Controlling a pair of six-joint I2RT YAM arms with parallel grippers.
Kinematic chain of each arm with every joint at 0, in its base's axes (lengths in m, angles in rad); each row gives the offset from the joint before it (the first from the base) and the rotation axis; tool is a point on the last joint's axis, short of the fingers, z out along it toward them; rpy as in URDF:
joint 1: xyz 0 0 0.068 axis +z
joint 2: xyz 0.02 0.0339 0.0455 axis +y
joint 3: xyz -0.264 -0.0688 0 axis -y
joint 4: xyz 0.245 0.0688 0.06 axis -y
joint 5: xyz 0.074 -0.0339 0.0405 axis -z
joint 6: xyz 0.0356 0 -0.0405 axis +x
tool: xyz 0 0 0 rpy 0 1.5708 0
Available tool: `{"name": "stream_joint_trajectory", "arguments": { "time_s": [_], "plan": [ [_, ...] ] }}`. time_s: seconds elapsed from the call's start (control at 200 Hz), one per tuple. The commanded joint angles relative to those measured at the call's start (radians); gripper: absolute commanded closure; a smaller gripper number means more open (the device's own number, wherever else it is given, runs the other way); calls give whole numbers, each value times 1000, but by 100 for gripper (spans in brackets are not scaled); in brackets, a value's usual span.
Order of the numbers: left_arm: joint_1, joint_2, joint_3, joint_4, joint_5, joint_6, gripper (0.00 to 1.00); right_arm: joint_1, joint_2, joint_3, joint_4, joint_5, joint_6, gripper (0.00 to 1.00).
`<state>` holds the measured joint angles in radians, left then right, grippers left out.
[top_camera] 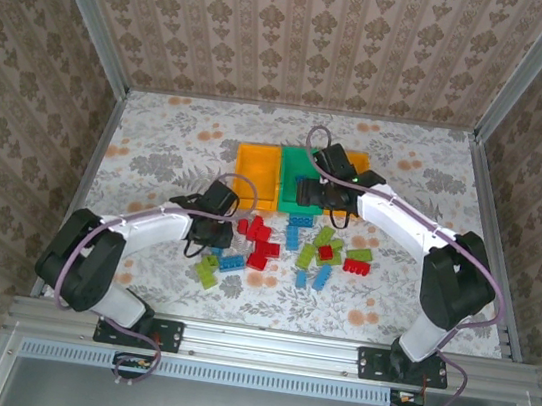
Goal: Sort the legos into containers by color
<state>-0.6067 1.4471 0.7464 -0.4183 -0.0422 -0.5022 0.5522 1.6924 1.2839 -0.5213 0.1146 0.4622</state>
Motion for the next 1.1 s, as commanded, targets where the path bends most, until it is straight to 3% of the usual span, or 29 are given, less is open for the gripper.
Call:
{"name": "stream_joint_trajectory", "arguments": {
  "time_s": [0.0, 0.175, 0.435, 0.625, 0.805, 0.905, 1.095],
  "plan": [
    [5, -93, 80, -48, -37, 13, 88, 11, -54, -37, -10, 60, -9, 23],
    [-13, -93, 226, -25, 5, 57, 89, 11, -138, -149, 64, 92, 34, 23],
    [-57, 180, 544, 42, 185, 123, 88, 31, -236, -308, 112, 65, 77, 24],
    [-59, 393, 756, 34, 244, 136, 87, 102, -295, -357, 53, 80, 156, 25],
    [-56, 522, 890, 5, 218, 136, 85, 193, -295, -339, -96, 158, 235, 26],
    [-53, 572, 946, -23, 195, 137, 84, 216, -295, -371, -123, 167, 295, 33],
    [-50, 637, 1004, -47, 194, 138, 83, 237, -374, -479, -75, 150, 405, 57]
  ]
}}
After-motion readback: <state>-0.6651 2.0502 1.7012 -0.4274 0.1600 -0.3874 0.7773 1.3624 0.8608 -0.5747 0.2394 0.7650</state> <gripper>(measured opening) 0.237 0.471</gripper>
